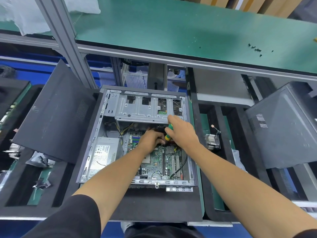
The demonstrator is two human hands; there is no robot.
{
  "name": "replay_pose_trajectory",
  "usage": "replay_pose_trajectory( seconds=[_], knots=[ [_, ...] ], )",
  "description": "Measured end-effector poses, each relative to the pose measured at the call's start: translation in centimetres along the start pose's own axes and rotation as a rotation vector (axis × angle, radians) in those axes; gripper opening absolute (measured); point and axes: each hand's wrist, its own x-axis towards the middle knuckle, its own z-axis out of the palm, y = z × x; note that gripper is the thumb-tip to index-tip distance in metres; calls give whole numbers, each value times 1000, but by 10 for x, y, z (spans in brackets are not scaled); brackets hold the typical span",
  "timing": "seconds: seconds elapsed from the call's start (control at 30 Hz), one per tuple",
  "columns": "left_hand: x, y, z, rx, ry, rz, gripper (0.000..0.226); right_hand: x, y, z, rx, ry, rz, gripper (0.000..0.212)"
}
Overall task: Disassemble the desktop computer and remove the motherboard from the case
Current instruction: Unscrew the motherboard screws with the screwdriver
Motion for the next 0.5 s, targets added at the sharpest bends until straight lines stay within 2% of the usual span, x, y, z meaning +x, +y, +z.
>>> replay_pose_trajectory(
  seconds=[0.5],
  knots=[
    [0,1,0,17,-1,22,14,0,0,0,11,13,9,22]
  ],
)
